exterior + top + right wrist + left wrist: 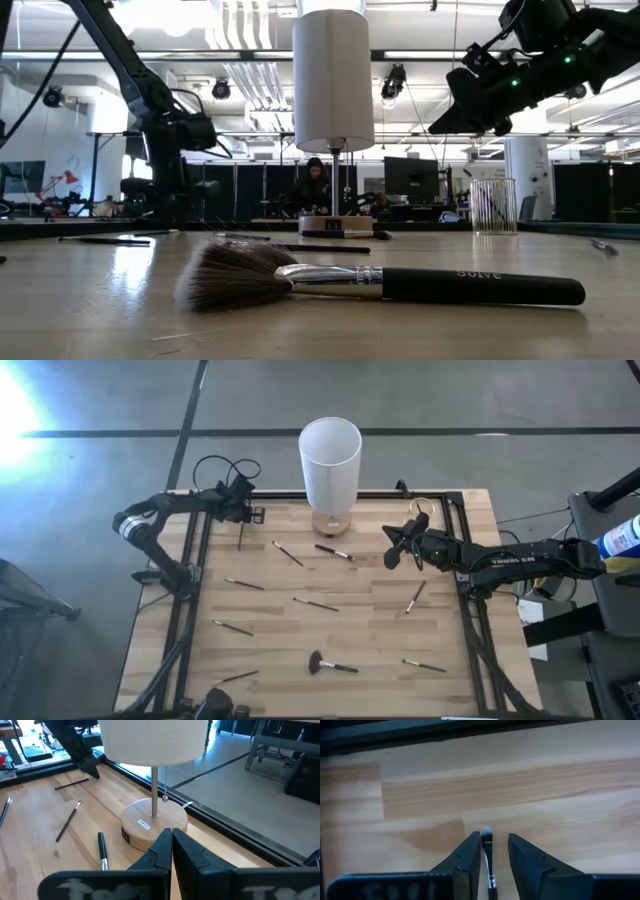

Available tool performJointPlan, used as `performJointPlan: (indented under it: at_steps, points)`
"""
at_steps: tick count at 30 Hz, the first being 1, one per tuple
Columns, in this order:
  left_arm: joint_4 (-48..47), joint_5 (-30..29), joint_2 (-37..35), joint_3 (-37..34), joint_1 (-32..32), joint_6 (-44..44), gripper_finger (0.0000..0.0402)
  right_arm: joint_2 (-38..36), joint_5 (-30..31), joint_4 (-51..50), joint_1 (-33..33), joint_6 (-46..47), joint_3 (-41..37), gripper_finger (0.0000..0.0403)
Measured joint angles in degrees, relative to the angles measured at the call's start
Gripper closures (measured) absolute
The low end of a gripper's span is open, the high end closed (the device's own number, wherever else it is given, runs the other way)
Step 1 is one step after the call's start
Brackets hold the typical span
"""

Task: Pick & Place Makeup Brushes
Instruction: Put the eyeshadow brush into the makeup brush holder

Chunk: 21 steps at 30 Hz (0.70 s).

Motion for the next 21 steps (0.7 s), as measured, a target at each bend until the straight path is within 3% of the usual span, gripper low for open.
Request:
performJointPlan:
  at_steps: [12,21]
  points:
    - [-0.2,0.0,1.5,0.1,-1.6,3.2,0.0392,0.0,0.0,0.0,0.0,-0.4,0.0,0.0394]
    - [0.1,3.0,-7.3,-0.6,-5.5,4.1,0.0401,0.0,-0.1,-0.1,0.2,-0.4,-0.1,0.0394]
